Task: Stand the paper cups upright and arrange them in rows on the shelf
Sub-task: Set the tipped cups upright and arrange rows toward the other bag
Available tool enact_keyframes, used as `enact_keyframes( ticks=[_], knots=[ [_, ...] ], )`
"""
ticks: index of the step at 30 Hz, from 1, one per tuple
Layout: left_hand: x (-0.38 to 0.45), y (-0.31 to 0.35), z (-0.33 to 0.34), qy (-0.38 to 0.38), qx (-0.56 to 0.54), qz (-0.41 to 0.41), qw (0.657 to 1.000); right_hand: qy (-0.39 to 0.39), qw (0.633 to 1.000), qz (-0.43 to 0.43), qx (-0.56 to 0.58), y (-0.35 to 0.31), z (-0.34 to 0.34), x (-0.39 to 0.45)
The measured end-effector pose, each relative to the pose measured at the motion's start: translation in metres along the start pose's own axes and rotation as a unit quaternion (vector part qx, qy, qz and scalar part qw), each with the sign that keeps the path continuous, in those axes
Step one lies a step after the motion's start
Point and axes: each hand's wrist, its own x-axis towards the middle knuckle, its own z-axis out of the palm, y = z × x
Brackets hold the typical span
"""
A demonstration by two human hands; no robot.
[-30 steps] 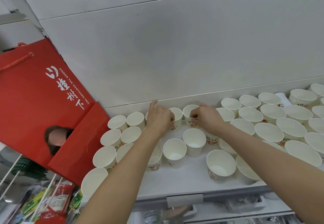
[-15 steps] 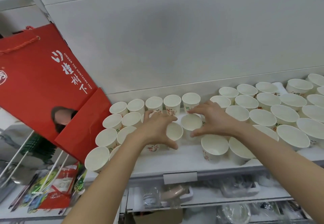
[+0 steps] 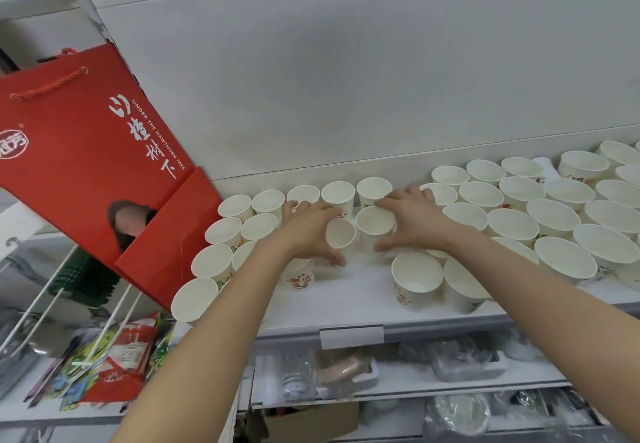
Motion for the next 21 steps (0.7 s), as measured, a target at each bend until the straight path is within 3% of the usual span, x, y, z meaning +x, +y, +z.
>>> enact_keyframes(
  ticks=[2, 16, 19, 21],
  knots=[
    [0.006, -0.003, 0.001, -0.007, -0.014, -0.005, 1.000, -0.015, 1.000, 0.000, 0.013, 0.001, 0.000, 0.002],
    [0.022, 0.014, 0.029, 0.156, 0.005, -0.079, 0.985, 0.057, 0.993, 0.098, -0.016, -0.004, 0.015, 0.006],
    [0.006, 0.021, 0.026, 0.214, -0.059, -0.063, 0.973, 0.095, 0.992, 0.074, 0.025, 0.004, 0.011, -0.005],
    [-0.010, 0.036, 0.025, 0.259, -0.163, -0.004, 0.952, 0.145, 0.985, 0.061, 0.068, 0.011, 0.007, -0.016]
  ],
)
